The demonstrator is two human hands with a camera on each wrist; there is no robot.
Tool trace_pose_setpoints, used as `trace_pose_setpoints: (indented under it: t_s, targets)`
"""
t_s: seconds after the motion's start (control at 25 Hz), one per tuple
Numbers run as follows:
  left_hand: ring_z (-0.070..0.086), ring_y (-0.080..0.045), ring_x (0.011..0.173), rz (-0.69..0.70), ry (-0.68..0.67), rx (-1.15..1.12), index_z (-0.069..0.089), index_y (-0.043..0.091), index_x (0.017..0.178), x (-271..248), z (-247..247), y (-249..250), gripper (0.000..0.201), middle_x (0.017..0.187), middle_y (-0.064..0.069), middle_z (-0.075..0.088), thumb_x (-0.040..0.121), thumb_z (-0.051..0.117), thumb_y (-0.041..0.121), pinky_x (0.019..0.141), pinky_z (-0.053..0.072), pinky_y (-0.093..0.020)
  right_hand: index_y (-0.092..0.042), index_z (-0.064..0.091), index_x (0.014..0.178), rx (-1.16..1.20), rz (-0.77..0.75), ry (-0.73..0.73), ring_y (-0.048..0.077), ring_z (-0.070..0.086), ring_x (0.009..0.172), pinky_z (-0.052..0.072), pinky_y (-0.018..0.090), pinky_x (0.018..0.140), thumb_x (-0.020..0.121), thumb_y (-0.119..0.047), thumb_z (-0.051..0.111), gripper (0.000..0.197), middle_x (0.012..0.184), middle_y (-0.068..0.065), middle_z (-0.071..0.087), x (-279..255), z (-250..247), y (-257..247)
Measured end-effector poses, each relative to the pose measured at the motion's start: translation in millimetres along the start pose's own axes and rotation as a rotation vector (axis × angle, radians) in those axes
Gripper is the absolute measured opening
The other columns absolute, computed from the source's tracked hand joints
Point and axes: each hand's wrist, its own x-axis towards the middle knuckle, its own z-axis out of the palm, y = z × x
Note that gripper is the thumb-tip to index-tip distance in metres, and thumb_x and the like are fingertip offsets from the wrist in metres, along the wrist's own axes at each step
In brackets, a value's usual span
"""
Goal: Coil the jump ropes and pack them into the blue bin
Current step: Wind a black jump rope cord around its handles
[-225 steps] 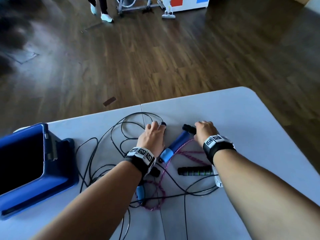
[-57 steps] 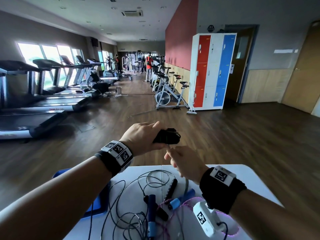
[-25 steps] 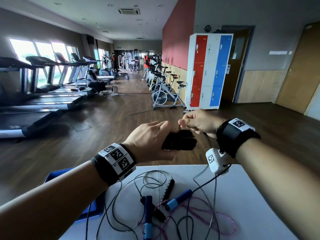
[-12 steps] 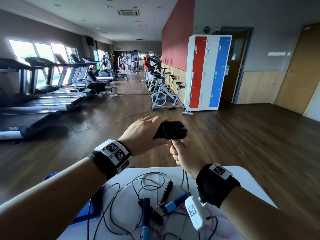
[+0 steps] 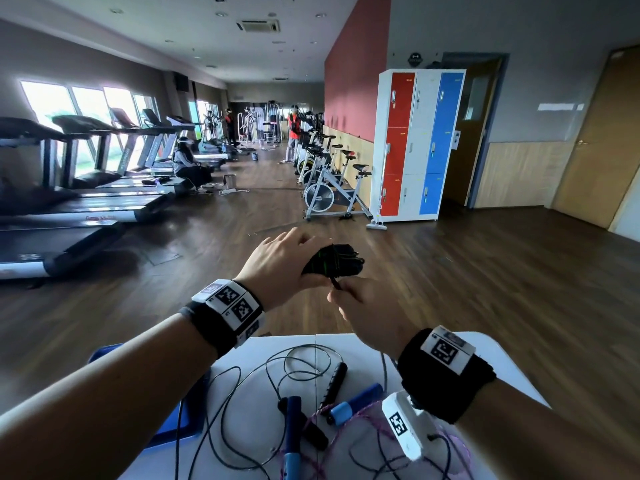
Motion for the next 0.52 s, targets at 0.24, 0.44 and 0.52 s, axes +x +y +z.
trace_pose_setpoints:
  t_s: [0.24,0.44,0.52]
  targets:
    - [0.06,-0.024,0.108,-0.076,-0.036,0.128,0.041,0.049,0.141,-6,7,-8,0.072,0.119,0.01,0.059,0.079,0.037,0.086,0.084,0.051,-0.046,-0.011,0.055,0.07,-0.305,-0.041,-0.069,0.009,0.045,0.052,0.031,0.027,0.05,0.094,-0.023,0.058,0.027,0.056,-0.004,0.05,0,-31,-36]
    - [0.06,-0.022,0.109,0.007,-0.019,0.037,0.043,0.043,0.139,-8,10,-1,0.071,0.117,0.011,0.061,0.08,0.044,0.083,0.079,0.054,-0.046,-0.017,0.071,0.076,-0.556,-0.16,-0.14,0.005,0.051,0.055,0.031,0.021,0.052,0.095,-0.032,0.063,0.025,0.061,-0.006,0.06,23,-74,-71]
    - [0.06,-0.022,0.11,0.016,-0.021,0.004,0.048,0.033,0.136,-6,8,4,0.075,0.116,0.007,0.065,0.079,0.052,0.081,0.084,0.053,-0.045,-0.018,0.074,0.079,-0.536,-0.167,-0.186,0.009,0.053,0.057,0.037,0.025,0.055,0.094,-0.034,0.067,0.023,0.064,-0.004,0.065,41,-91,-76]
